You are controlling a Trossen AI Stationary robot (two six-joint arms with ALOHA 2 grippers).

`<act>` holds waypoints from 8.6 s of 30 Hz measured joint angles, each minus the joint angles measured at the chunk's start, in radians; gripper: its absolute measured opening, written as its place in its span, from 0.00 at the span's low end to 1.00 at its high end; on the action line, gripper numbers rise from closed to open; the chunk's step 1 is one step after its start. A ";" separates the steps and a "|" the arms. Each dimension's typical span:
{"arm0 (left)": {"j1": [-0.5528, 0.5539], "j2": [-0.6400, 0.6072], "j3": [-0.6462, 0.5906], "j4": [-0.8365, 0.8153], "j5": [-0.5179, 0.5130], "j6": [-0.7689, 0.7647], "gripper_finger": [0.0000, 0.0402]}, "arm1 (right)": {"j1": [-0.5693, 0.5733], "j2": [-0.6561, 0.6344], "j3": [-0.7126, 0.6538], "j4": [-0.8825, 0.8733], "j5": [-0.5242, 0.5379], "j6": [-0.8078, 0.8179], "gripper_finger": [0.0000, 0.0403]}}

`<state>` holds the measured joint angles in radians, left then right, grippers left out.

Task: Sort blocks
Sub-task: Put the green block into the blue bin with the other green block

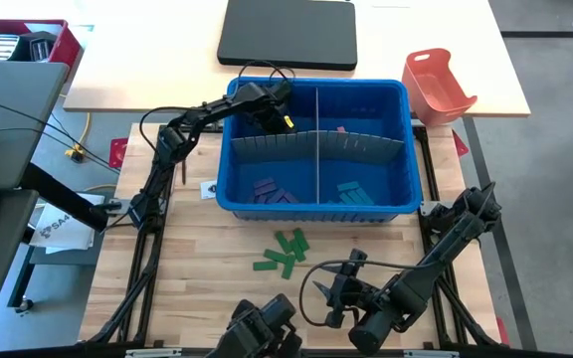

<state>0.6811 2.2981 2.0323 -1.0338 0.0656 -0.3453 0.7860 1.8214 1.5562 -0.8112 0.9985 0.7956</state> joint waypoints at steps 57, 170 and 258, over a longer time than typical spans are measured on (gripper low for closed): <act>-1.348 -0.668 -1.575 1.431 -0.620 -0.033 0.61 | -0.008 0.000 0.000 0.008 0.003 -0.008 0.43; 0.042 -0.183 0.011 0.025 -0.016 0.208 0.22 | 0.004 0.000 0.000 0.007 0.039 -0.010 0.43; -1.059 -0.715 -1.515 1.424 -0.247 0.243 0.55 | -0.013 0.001 0.000 0.020 -0.005 0.016 0.43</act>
<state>-0.3782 1.5834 0.5170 0.3900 -0.1817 -0.1024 0.7734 1.8221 1.5566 -0.7916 0.9936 0.8112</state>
